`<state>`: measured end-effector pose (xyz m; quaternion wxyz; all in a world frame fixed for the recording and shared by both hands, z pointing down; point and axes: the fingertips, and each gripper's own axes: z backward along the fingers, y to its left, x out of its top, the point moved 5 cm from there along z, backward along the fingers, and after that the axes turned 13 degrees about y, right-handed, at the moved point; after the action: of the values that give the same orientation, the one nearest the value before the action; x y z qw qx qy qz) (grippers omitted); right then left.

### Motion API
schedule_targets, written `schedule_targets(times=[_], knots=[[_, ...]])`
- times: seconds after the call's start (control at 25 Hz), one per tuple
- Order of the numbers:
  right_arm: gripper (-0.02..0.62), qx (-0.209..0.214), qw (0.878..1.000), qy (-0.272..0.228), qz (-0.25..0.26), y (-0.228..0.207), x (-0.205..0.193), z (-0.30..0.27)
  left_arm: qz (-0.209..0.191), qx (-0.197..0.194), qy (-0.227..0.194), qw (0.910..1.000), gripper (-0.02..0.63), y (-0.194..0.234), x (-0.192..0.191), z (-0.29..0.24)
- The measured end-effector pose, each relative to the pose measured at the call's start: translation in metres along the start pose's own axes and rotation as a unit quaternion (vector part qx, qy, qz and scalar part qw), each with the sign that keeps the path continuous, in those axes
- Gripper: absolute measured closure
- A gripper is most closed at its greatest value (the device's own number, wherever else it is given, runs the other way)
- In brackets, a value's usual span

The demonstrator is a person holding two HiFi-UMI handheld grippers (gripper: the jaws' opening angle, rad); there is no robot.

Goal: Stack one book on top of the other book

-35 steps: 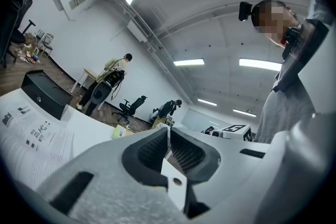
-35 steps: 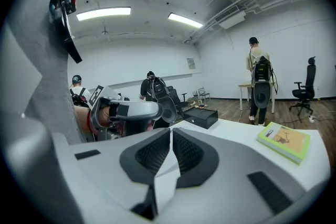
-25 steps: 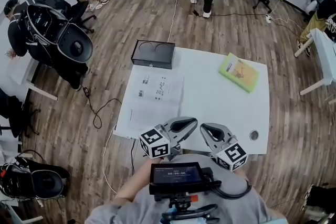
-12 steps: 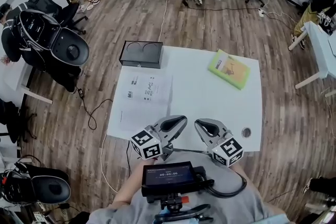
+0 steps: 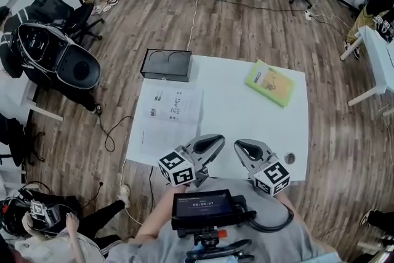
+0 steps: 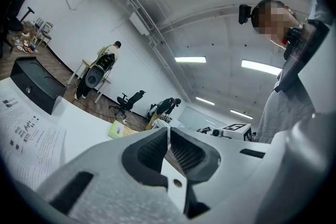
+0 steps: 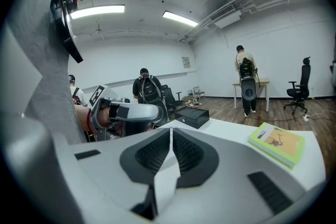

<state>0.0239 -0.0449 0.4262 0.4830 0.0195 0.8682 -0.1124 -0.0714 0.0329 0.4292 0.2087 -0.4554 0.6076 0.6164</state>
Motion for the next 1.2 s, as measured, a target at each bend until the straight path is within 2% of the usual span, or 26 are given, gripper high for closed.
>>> schedule_targets(times=[0.32,0.68,1.2], knots=[[0.565,0.025,1.000,-0.001,-0.001,0.003,0.002,-0.016,-0.001,0.013,-0.003,0.9999,0.578,0.008,0.000,0.010],[0.565,0.060,0.998,0.003,0.017,0.013,0.010,-0.042,0.006,0.074,-0.040,0.9964,0.578,0.030,0.000,0.056],[0.563,0.103,0.993,0.013,0.049,0.034,0.032,-0.074,0.017,0.146,-0.060,0.9874,0.578,0.040,-0.001,0.128]])
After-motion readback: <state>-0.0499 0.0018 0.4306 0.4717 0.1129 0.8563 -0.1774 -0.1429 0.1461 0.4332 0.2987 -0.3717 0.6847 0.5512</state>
